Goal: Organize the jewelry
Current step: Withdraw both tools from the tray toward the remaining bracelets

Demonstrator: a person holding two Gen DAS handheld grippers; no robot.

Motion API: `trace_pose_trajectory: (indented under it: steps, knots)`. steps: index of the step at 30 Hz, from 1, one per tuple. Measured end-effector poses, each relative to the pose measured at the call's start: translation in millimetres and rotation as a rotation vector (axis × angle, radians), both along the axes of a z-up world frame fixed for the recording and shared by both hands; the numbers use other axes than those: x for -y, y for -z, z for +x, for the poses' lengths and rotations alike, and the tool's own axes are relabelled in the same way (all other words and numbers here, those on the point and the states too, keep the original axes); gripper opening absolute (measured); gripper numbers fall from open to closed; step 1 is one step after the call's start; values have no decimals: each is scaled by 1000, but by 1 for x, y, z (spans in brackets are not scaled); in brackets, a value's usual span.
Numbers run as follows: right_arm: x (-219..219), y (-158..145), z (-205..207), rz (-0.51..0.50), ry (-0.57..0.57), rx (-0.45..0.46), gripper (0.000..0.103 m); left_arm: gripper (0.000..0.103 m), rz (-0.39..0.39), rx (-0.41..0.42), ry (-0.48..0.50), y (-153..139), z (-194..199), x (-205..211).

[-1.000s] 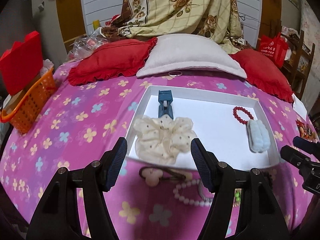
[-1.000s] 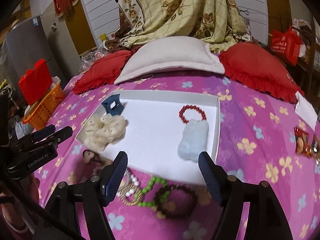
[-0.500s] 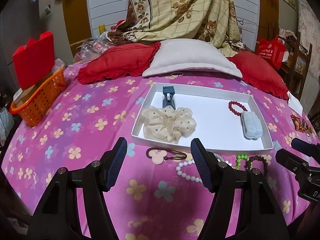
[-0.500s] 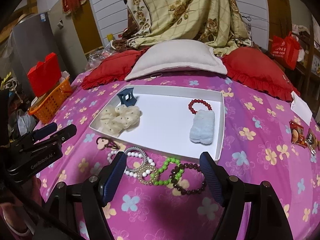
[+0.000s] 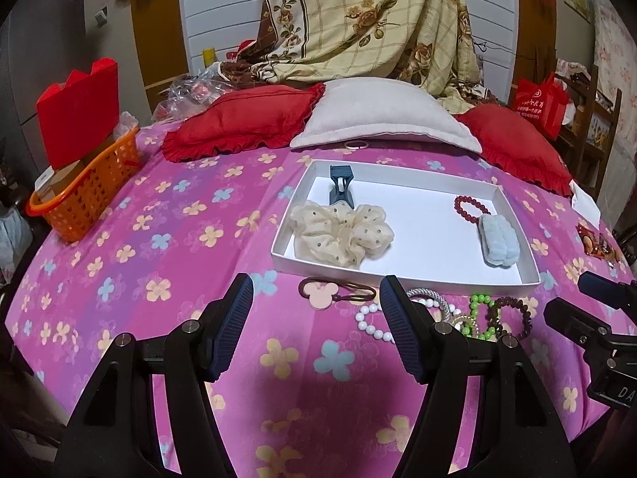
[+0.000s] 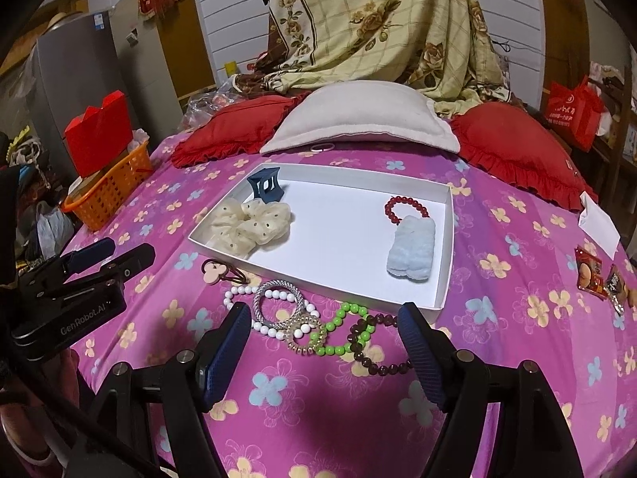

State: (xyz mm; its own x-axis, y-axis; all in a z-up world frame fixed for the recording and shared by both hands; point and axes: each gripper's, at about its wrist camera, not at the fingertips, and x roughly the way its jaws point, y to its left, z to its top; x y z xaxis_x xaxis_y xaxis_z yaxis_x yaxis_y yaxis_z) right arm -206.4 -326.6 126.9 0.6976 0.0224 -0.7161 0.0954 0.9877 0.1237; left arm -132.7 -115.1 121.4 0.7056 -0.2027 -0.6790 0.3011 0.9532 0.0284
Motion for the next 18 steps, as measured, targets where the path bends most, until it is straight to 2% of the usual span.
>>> trace_pose_trajectory:
  steps: [18]
  knots:
    - [5, 12, -1, -4, -2, -45, 74, 66, 4, -43, -7, 10, 4, -9]
